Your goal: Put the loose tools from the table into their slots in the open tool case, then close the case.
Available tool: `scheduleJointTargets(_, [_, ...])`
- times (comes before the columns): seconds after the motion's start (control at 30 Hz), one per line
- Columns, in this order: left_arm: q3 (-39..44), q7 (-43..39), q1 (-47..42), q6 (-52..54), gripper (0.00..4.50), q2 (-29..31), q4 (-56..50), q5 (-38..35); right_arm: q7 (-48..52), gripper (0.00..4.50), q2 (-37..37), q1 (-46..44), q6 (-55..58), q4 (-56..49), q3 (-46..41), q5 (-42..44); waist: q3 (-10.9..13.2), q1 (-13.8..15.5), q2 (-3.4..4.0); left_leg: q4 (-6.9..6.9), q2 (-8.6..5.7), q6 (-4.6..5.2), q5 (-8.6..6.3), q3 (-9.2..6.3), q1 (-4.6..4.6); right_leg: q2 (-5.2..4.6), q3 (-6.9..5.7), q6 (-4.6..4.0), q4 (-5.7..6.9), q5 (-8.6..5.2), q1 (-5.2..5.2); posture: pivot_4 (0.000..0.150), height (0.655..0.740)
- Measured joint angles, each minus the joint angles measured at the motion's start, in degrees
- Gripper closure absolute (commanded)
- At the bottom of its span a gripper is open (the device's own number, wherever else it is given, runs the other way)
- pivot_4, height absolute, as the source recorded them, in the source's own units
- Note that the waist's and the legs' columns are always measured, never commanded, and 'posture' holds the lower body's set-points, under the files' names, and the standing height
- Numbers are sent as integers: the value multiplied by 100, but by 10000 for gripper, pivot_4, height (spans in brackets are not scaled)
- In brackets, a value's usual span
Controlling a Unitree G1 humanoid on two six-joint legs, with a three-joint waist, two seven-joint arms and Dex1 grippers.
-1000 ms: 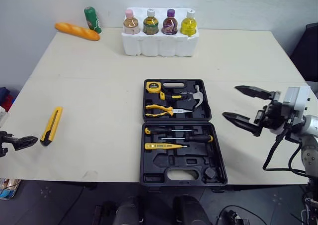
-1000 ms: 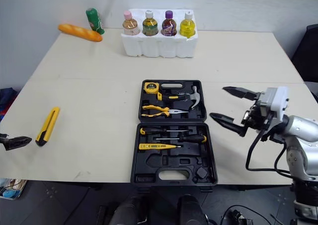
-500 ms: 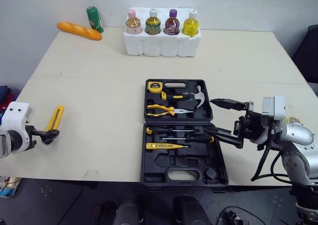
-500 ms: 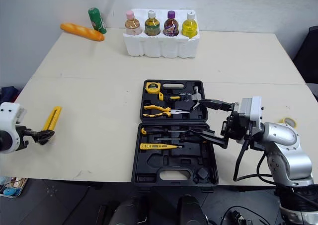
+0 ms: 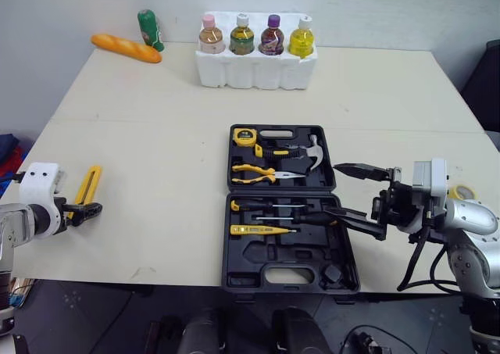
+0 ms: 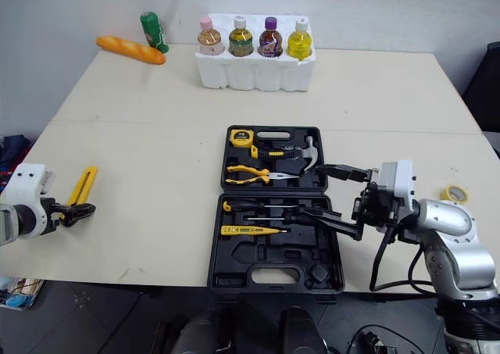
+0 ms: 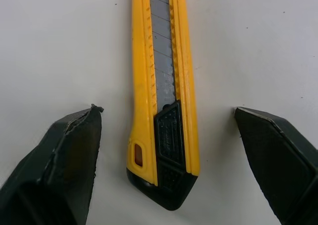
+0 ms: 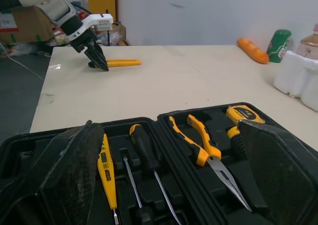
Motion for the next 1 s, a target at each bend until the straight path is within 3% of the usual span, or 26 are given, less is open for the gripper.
scheduleJointTargets(0.13, [-80,-146,1,-64,31004,-9,60,-14,26,0,0,11,3,0,-18,5,-5,-5,9,-2,1,-1,1,0,8,0,2,0,1,0,4,1500,7400])
scheduleJointTargets(0.33, [-162,-140,68,-211,31455,7,152,9,-121,0,30,-5,118,-1,-137,100,-22,-16,39,-5,2,-2,1,1,15,1,5,-2,4,-1,5,1500,7400])
scheduleJointTargets(0.43, [3,-49,103,-554,31456,-269,102,29,-155,0,-11,90,139,-12,-230,94,-33,0,59,-3,1,-1,1,1,15,0,4,-1,5,-1,8,1500,7400])
scheduleJointTargets(0.6, [-218,-241,182,-1189,31456,-375,-394,95,-141,0,-183,278,181,-33,-298,79,-20,104,34,2,-1,3,5,-6,3,-2,-2,-1,-2,0,9,1500,7400])
scheduleJointTargets(0.73, [-778,-1294,-138,-2171,31457,-287,-1348,-140,-132,0,-362,570,267,-124,-581,101,-16,198,20,5,-7,8,-3,-7,-15,-4,-5,-1,-25,6,8,1500,7400])
scheduleJointTargets(0.87, [-1645,-2683,-158,-3242,31457,397,-2151,-140,-369,0,-361,925,488,-272,-1070,318,-25,123,32,-7,-4,4,-10,19,-3,11,-4,-1,-47,5,11,1500,7400])
scheduleJointTargets(1.0, [-2401,-3150,-684,-3141,31457,1,-2309,-353,-220,0,-413,1487,494,-314,-1248,289,-20,146,31,6,7,6,-6,12,-14,56,-7,-1,-49,3,8,1500,7400])
